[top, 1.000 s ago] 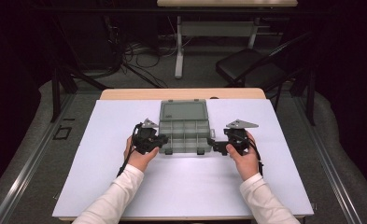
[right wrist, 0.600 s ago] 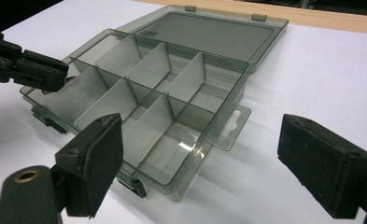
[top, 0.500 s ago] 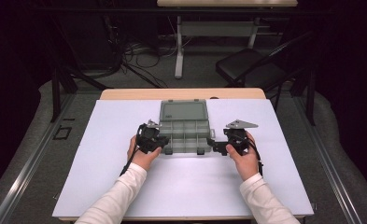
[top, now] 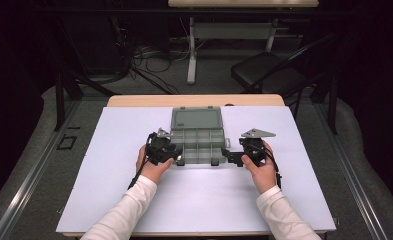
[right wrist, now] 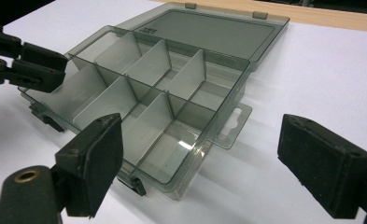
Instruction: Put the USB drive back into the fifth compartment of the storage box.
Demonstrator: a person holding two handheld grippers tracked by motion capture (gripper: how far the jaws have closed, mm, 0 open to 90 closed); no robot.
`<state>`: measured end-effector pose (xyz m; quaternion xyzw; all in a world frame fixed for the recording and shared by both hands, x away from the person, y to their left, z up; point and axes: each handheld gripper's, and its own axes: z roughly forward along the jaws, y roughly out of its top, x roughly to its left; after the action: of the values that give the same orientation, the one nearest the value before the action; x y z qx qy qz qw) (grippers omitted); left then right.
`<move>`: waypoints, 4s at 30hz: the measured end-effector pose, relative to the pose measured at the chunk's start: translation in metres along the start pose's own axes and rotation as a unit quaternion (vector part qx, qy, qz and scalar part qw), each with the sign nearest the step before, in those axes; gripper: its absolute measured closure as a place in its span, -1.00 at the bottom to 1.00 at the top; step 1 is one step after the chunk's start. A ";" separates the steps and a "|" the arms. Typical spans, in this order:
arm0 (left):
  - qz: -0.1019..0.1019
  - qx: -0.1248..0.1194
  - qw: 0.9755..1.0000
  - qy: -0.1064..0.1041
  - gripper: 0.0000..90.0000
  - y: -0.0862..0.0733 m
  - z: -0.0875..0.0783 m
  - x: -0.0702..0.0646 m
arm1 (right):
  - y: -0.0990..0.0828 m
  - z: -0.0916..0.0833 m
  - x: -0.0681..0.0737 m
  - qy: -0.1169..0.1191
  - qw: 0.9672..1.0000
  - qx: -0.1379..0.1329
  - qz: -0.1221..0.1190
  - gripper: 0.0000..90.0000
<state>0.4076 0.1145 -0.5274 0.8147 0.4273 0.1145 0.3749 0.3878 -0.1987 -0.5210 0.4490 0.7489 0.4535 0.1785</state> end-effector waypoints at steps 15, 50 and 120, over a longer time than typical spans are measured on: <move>0.019 -0.049 0.998 0.026 -0.23 0.008 -0.018 0.008 | -0.001 0.001 0.000 -0.003 1.000 0.003 -0.003 -0.68; 0.063 0.031 0.997 0.030 -0.56 0.018 0.017 0.033 | -0.001 0.002 -0.003 0.003 1.000 0.012 0.009 -0.69; 0.071 0.003 0.997 0.017 -0.09 -0.008 0.037 0.037 | 0.061 0.047 -0.029 -0.019 0.998 0.057 0.028 -0.67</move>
<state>0.4440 0.1272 -0.5635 0.8422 0.3748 0.1537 0.3558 0.4660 -0.1874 -0.4987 0.4880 0.7568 0.4066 0.1541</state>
